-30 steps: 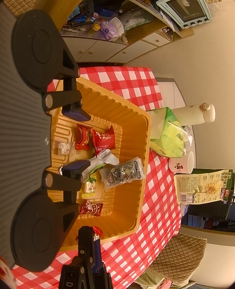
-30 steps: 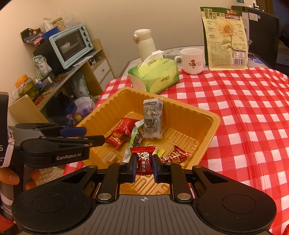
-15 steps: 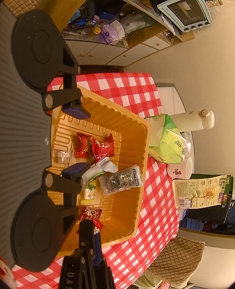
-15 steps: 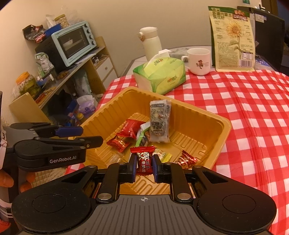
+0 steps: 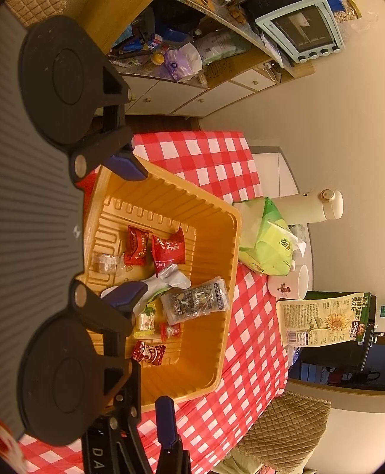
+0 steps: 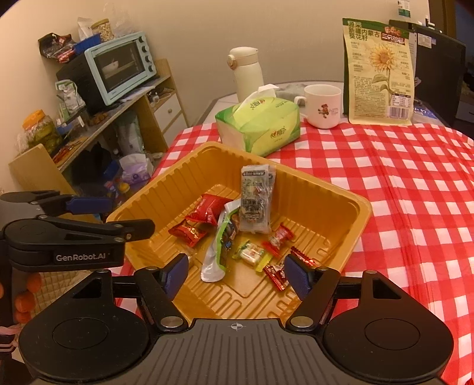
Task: Organize snacks
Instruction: 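Open both tools to release the candies into the tray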
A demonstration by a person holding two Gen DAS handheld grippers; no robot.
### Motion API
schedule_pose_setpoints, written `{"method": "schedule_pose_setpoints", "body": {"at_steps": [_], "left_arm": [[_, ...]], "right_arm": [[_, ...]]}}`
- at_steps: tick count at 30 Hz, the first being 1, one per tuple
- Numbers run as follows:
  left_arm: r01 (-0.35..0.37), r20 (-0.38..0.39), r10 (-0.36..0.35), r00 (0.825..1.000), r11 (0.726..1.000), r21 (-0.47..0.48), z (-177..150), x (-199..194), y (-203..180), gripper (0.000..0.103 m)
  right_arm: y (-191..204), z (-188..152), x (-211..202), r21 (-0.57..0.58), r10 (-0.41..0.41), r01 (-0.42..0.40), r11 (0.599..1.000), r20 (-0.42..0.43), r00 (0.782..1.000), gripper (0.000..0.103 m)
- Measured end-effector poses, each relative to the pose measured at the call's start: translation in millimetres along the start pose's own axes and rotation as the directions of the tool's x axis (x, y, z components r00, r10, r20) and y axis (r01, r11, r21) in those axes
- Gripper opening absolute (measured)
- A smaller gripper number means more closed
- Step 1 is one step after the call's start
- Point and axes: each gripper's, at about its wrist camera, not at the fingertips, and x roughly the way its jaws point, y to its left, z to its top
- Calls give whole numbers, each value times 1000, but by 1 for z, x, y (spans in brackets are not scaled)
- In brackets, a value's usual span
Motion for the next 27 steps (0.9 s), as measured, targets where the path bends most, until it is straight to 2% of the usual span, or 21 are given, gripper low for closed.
{"method": "schedule_pose_setpoints", "body": {"at_steps": [4,14,27], "left_arm": [[0,9,0,1000,1000,-1,-1,-9,-3,79],[8,37,-8,999,1000,-18,-9,-42,-18,82],[21,57,-19,998,999,-37,-26,-98,-58,84]], "right_arm": [[-1,-2,-9,2,-2,2,1000,14,1000,76],[-7,-12,-44,24,-3,2,1000,50,999,78],[-27,-49,-111,53,12,-16,998,72,997,78]]}}
